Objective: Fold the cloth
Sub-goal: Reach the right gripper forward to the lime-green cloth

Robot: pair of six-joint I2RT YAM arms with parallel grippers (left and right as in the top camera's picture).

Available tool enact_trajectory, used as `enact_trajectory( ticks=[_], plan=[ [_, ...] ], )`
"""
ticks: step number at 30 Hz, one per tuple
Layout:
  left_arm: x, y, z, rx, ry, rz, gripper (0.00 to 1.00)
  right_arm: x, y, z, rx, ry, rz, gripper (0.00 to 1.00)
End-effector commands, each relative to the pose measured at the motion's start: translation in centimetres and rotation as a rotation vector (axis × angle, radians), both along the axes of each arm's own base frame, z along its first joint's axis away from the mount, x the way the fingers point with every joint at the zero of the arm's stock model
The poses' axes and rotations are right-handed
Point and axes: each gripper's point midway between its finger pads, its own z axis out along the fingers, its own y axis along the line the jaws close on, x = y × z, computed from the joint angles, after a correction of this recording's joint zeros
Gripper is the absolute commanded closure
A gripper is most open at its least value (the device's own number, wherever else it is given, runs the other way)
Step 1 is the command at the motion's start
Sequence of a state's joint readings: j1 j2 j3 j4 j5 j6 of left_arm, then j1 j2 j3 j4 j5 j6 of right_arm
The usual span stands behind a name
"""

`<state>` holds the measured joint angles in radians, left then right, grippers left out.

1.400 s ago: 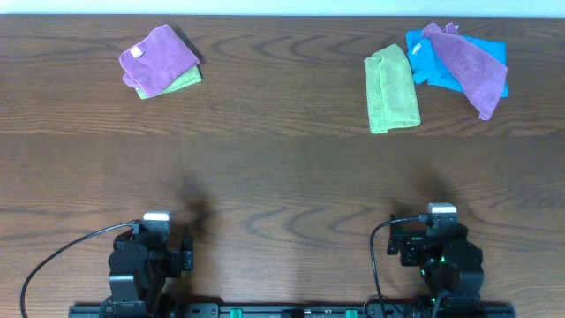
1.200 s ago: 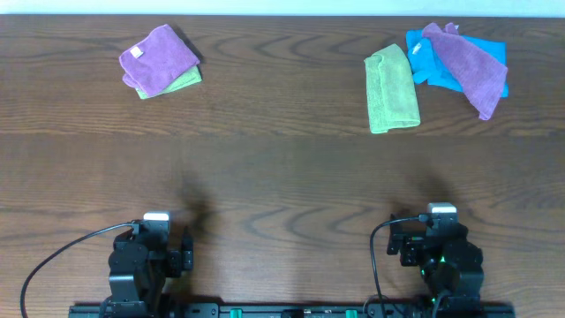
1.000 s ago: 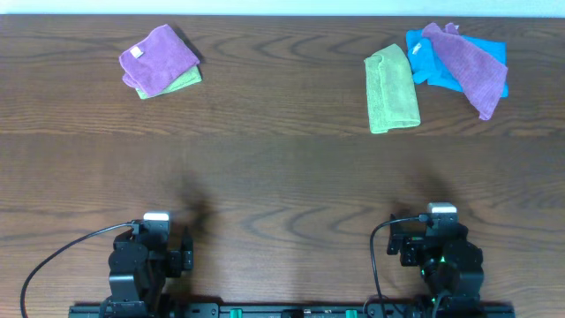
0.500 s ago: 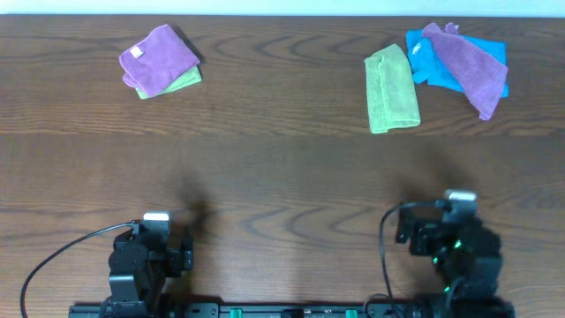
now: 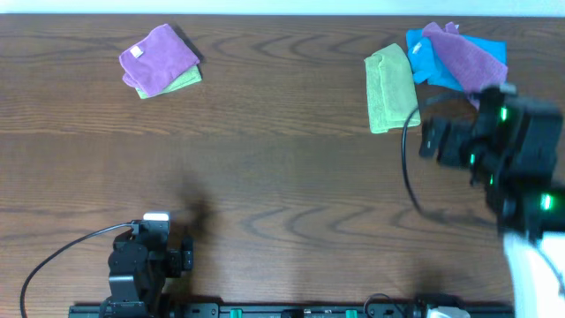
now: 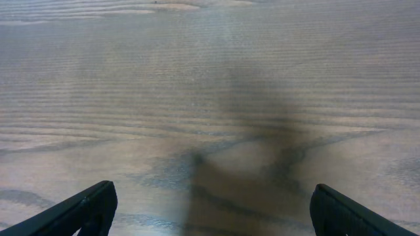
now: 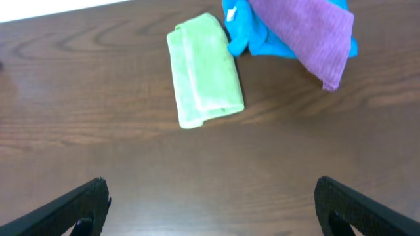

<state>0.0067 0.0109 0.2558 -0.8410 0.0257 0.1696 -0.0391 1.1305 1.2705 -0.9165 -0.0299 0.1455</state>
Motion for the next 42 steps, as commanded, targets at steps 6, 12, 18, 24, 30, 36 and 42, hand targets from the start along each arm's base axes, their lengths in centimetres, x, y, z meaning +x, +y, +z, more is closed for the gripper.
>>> enact_trajectory(
  ticks=[6,12,18,24,30,36,42],
  plan=[
    [-0.9,0.2,-1.3,0.017,0.058,-0.001,0.05,8.0,-0.1,1.0,-0.008,0.043,0.058,0.01],
    [-0.9,0.2,-1.3,0.017,0.058,-0.001,0.05,13.4,-0.3,-2.4,-0.009,0.121,0.102,0.01],
    [-0.9,0.2,-1.3,0.017,0.058,-0.001,0.05,18.7,0.9,-6.6,0.014,0.134,0.217,0.01],
    [-0.9,0.2,-1.3,0.017,0.058,-0.001,0.05,21.1,1.1,-10.1,0.019,0.149,0.225,0.01],
    [-0.9,0.2,-1.3,0.017,0.058,-0.001,0.05,21.2,0.9,-12.5,0.023,0.198,0.220,0.01],
    [-0.9,0.2,-1.3,0.017,0.058,-0.001,0.05,21.3,1.7,-17.0,0.037,0.287,0.234,0.01],
    [-0.9,0.2,-1.3,0.017,0.058,-0.001,0.05,20.8,3.1,-21.4,0.046,0.378,0.259,0.08]
  ],
)
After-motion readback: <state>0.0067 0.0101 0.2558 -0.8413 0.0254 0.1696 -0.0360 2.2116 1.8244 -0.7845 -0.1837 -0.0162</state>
